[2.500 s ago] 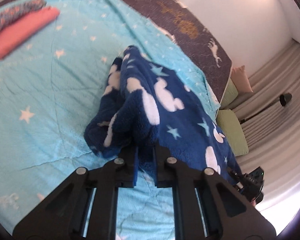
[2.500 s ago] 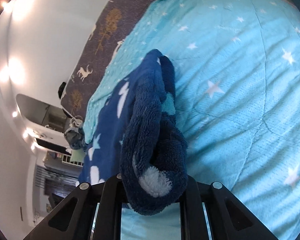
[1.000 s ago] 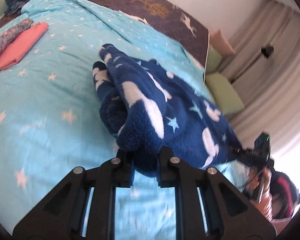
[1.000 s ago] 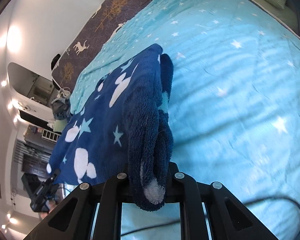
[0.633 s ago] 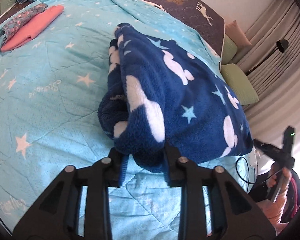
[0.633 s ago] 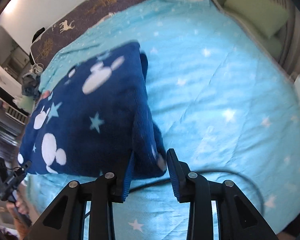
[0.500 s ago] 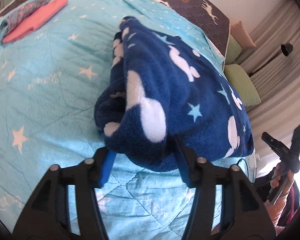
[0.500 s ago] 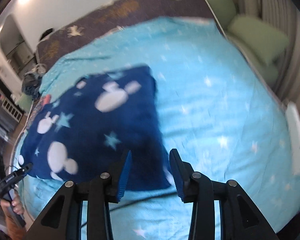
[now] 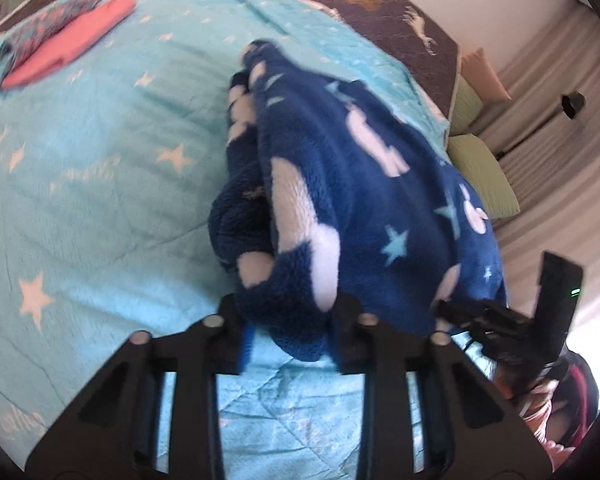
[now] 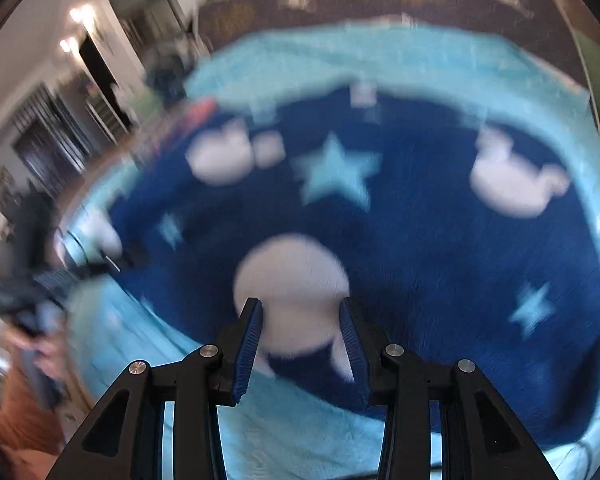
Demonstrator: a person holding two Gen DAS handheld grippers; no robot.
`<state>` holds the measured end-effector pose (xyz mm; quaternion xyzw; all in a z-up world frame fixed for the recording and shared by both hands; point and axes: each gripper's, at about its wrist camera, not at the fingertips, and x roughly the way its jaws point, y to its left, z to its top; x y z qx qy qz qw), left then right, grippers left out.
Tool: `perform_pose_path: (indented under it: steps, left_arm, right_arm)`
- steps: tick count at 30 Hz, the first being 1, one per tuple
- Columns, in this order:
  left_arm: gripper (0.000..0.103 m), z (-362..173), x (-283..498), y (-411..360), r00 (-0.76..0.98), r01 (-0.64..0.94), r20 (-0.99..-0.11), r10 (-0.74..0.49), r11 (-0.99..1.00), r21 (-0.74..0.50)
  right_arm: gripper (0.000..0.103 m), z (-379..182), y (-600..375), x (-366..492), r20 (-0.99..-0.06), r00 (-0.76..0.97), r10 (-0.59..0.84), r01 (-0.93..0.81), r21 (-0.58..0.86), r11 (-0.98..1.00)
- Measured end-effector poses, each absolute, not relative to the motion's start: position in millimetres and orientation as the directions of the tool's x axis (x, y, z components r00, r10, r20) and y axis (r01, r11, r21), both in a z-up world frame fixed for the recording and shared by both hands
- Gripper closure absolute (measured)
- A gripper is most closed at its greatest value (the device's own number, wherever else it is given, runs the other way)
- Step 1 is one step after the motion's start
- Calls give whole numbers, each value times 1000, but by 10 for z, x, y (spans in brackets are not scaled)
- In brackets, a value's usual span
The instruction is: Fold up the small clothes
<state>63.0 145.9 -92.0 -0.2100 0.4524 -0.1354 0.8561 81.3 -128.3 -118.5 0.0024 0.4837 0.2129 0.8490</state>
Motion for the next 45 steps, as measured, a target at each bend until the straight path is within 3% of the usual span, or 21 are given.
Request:
perform_pose_path:
  steps: [13, 30, 37, 45]
  left_arm:
    - [86, -422, 626, 1227, 641, 158, -644, -418, 893, -422]
    - [87, 80, 680, 548, 698, 304, -581, -419, 908, -288]
    - [88, 176, 720, 404, 695, 333, -561, -450, 893, -302]
    - [88, 279, 577, -373, 635, 537, -547, -545, 821, -195]
  right_arm:
    - [60, -1176, -1311, 662, -779, 506, 371, -325, 226, 918]
    - [57, -1233, -1608, 623, -711, 476, 518, -358, 381, 852]
    - [57, -1287, -1716, 684, -703, 436, 562, -344, 447, 826]
    - [56, -1323, -1811, 633, -673, 445, 591, -340, 483, 807]
